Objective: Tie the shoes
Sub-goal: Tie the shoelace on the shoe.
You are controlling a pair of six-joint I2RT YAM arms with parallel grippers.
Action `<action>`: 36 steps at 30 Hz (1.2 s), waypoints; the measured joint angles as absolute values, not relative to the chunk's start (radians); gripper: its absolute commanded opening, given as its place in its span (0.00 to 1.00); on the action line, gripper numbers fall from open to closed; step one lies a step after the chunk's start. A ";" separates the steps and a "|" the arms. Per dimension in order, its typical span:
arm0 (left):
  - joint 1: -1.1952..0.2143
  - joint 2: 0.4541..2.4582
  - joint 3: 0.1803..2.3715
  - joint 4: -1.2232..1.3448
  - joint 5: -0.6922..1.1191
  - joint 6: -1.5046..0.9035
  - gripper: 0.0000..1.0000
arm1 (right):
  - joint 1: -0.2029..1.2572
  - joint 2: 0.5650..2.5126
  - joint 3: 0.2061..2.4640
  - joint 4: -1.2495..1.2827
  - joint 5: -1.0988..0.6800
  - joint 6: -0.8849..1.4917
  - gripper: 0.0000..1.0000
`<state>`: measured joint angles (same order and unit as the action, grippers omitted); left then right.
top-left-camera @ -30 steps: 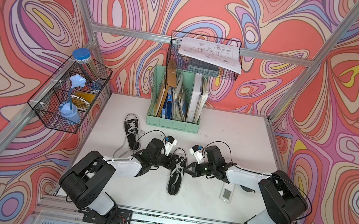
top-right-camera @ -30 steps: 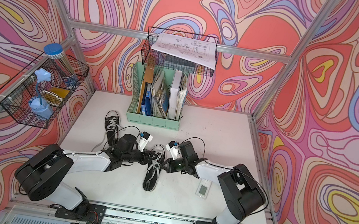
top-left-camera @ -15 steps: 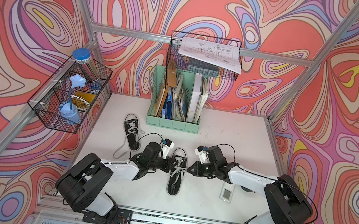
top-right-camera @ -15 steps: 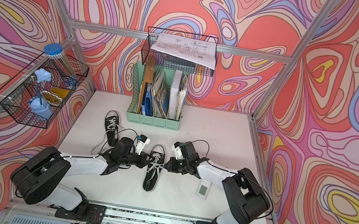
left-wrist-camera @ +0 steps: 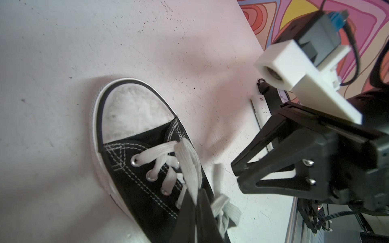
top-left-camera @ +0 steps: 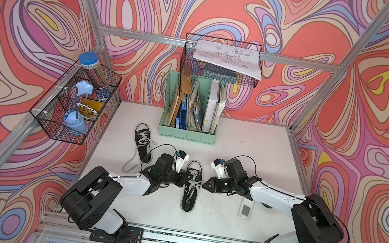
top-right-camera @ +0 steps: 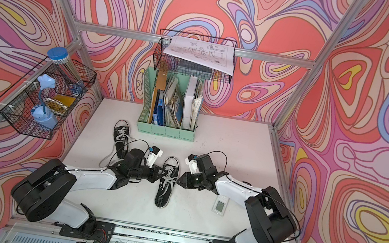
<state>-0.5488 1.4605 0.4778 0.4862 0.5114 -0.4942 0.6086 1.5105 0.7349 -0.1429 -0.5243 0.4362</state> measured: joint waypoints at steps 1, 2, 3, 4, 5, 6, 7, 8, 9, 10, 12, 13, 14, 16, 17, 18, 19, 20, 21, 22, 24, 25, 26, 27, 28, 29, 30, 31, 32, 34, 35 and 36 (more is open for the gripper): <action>-0.549 1.460 0.478 0.486 0.513 -0.494 0.00 | 0.609 1.493 0.735 -0.146 -0.531 0.418 0.33; -0.549 1.460 0.478 0.486 0.514 -0.493 0.00 | 0.609 1.481 0.735 -0.149 -0.537 0.406 0.35; -0.549 1.460 0.478 0.486 0.514 -0.493 0.00 | 0.609 1.468 0.736 -0.150 -0.543 0.391 0.37; -0.549 1.460 0.478 0.486 0.516 -0.493 0.00 | 0.609 1.460 0.737 -0.151 -0.549 0.377 0.39; -0.549 1.460 0.478 0.486 0.518 -0.493 0.00 | 0.609 1.457 0.739 -0.151 -0.554 0.366 0.41; -0.549 1.460 0.478 0.486 0.520 -0.493 0.00 | 0.609 1.456 0.741 -0.150 -0.560 0.356 0.43; -0.549 1.460 0.478 0.486 0.521 -0.493 0.00 | 0.609 1.456 0.743 -0.149 -0.563 0.347 0.45; -0.549 1.460 0.478 0.486 0.522 -0.493 0.00 | 0.609 1.457 0.743 -0.149 -0.564 0.340 0.46; -0.549 1.460 0.478 0.486 0.522 -0.493 0.00 | 0.609 1.461 0.748 -0.149 -0.564 0.329 0.48; -0.549 1.460 0.478 0.486 0.523 -0.493 0.00 | 0.609 1.473 0.757 -0.148 -0.564 0.321 0.48; -0.549 1.460 0.478 0.486 0.525 -0.493 0.00 | 0.608 1.510 0.779 -0.134 -0.565 0.311 0.45; -0.549 1.460 0.478 0.486 0.526 -0.493 0.00 | 0.606 1.533 0.788 -0.123 -0.565 0.307 0.42; -0.549 1.460 0.478 0.486 0.528 -0.493 0.00 | 0.603 1.553 0.794 -0.110 -0.566 0.308 0.37; -0.549 1.460 0.478 0.486 0.530 -0.493 0.00 | 0.589 1.587 0.801 -0.095 -0.561 0.314 0.31; -0.549 1.460 0.478 0.486 0.530 -0.493 0.00 | 0.579 1.602 0.802 -0.089 -0.556 0.318 0.29; -0.549 1.460 0.478 0.486 0.531 -0.493 0.00 | 0.572 1.613 0.802 -0.089 -0.548 0.317 0.28; -0.549 1.460 0.478 0.486 0.532 -0.493 0.00 | 0.566 1.621 0.803 -0.090 -0.542 0.313 0.28; -0.549 1.460 0.478 0.486 0.532 -0.493 0.00 | 0.561 1.631 0.805 -0.091 -0.537 0.310 0.28; -0.549 1.460 0.478 0.486 0.532 -0.493 0.00 | 0.558 1.640 0.808 -0.091 -0.535 0.306 0.28; -0.549 1.460 0.478 0.486 0.532 -0.493 0.00 | 0.558 1.649 0.812 -0.091 -0.538 0.303 0.30; -0.549 1.460 0.478 0.486 0.532 -0.493 0.00 | 0.558 1.667 0.821 -0.090 -0.550 0.293 0.31; -0.549 1.460 0.478 0.486 0.532 -0.493 0.00 | 0.558 1.674 0.825 -0.090 -0.557 0.289 0.31; -0.549 1.460 0.478 0.486 0.532 -0.493 0.00 | 0.558 1.681 0.828 -0.091 -0.562 0.285 0.31; -0.549 1.460 0.478 0.486 0.532 -0.493 0.00 | 0.558 1.689 0.834 -0.093 -0.566 0.280 0.31; -0.549 1.461 0.478 0.486 0.532 -0.493 0.00 | 0.558 1.695 0.838 -0.093 -0.570 0.276 0.31; -0.549 1.461 0.478 0.486 0.532 -0.493 0.00 | 0.558 1.701 0.841 -0.093 -0.573 0.272 0.31; -0.549 1.461 0.478 0.486 0.532 -0.493 0.00 | 0.558 1.706 0.845 -0.094 -0.577 0.269 0.31; -0.549 1.461 0.478 0.486 0.532 -0.493 0.00 | 0.558 1.711 0.848 -0.095 -0.580 0.266 0.31; -0.549 1.461 0.478 0.486 0.532 -0.493 0.00 | 0.558 1.716 0.852 -0.096 -0.584 0.262 0.31; -0.549 1.461 0.478 0.486 0.532 -0.493 0.00 | 0.559 1.723 0.854 -0.097 -0.590 0.255 0.31; -0.549 1.461 0.478 0.486 0.532 -0.493 0.00 | 0.560 1.725 0.855 -0.098 -0.593 0.252 0.31; -0.549 1.461 0.478 0.486 0.532 -0.493 0.00 | 0.560 1.728 0.856 -0.099 -0.594 0.249 0.30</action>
<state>-0.5488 1.4609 0.4778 0.4862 0.5320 -0.4931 0.5602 1.7275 0.8558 -0.0990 -0.5941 0.2493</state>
